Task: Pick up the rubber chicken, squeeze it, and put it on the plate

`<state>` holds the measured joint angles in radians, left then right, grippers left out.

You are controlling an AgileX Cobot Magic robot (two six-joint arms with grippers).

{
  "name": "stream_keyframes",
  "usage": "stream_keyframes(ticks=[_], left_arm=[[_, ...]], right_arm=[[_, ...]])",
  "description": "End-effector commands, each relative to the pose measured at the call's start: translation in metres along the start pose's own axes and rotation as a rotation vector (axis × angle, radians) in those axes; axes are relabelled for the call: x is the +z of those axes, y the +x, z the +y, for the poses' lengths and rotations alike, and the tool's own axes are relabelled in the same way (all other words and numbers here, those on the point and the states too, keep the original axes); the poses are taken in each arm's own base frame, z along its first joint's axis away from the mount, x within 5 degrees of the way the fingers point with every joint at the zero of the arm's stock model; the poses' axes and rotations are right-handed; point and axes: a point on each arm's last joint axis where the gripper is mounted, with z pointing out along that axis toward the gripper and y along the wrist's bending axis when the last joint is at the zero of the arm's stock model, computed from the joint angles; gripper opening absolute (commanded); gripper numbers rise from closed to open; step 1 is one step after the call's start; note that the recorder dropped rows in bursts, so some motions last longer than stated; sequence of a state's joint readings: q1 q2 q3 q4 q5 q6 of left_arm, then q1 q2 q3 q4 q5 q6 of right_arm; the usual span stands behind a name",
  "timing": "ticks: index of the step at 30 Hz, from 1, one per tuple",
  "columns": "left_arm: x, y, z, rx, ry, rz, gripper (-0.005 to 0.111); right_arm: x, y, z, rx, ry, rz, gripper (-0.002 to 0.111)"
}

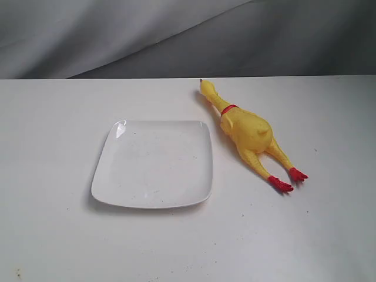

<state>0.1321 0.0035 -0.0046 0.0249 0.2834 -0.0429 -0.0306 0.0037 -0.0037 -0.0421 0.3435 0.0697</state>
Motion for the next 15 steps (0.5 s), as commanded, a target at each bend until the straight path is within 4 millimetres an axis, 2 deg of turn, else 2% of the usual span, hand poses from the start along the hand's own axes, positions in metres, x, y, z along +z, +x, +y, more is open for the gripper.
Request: stream_keyframes(ticks=[1, 8, 15], left_arm=[[0.000, 0.001, 0.000, -0.012, -0.001, -0.001, 0.001], [0.000, 0.001, 0.000, -0.012, -0.001, -0.001, 0.001], [0.000, 0.001, 0.000, -0.012, -0.001, -0.001, 0.001]], right_arm=[[0.000, 0.001, 0.000, 0.002, 0.005, -0.002, 0.000], [0.000, -0.002, -0.001, -0.041, 0.015, -0.030, 0.000], [-0.006, -0.031, 0.002, -0.058, -0.007, -0.356, 0.000]])
